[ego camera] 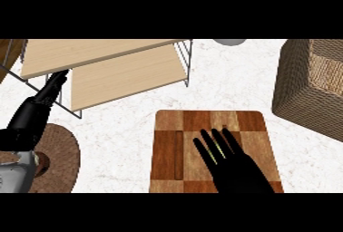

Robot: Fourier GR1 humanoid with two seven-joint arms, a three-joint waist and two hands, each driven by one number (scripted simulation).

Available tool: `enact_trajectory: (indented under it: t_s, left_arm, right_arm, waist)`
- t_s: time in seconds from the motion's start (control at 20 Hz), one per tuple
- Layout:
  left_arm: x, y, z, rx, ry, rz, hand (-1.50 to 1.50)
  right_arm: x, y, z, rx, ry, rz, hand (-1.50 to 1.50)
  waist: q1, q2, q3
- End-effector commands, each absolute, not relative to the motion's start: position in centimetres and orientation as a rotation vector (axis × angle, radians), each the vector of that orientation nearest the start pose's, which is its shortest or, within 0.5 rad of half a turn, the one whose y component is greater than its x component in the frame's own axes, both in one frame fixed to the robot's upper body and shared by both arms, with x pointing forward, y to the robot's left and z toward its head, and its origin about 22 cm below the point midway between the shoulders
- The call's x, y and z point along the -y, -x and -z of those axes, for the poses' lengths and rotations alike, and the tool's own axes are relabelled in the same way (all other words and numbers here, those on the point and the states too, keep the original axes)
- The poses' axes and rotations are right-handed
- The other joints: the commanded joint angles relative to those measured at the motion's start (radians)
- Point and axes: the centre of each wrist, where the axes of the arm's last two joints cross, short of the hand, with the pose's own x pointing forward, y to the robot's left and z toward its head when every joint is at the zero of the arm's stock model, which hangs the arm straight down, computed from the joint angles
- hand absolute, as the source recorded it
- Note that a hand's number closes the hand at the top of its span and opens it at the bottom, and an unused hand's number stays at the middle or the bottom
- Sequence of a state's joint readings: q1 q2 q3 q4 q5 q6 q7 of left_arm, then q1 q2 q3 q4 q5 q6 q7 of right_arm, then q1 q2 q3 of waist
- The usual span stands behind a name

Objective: Pick the lemon from the cutting board and place it in the basket

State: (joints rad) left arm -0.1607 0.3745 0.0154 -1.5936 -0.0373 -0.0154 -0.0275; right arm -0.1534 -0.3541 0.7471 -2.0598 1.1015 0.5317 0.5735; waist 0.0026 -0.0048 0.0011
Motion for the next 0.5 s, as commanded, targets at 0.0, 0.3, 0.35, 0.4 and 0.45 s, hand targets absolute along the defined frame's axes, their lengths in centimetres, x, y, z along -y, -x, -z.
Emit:
enact_trajectory:
  t_s: [0.0, 0.3, 0.35, 0.4, 0.45]
  left_arm:
    - [-28.2, -27.5, -8.4, 1.727, -0.281, 0.368, 0.0]
    - [-29.0, -29.1, -9.1, 1.731, -0.302, 0.375, 0.0]
    - [-29.0, -29.3, -7.0, 1.73, -0.305, 0.388, 0.0]
    - [-28.5, -28.4, -7.6, 1.725, -0.282, 0.374, 0.0]
    - [-29.5, -28.2, -7.9, 1.728, -0.301, 0.374, 0.0]
  right_arm:
    - [13.4, -19.9, -10.1, 1.311, 0.9, -1.627, -1.5]
    - [13.7, -19.1, -8.6, 1.348, 0.908, -1.633, -1.5]
    - [11.8, -17.7, -7.5, 1.357, 0.915, -1.65, -1.5]
    - [12.7, -18.0, -8.0, 1.337, 0.901, -1.668, -1.5]
    - [12.9, -18.7, -7.7, 1.345, 0.917, -1.64, -1.5]
  waist:
    - [0.0, 0.005, -0.001]
    - [-0.003, 0.004, -0.001]
    - [-0.005, 0.005, -0.001]
    - [-0.003, 0.004, -0.001]
    - [-0.002, 0.004, -0.001]
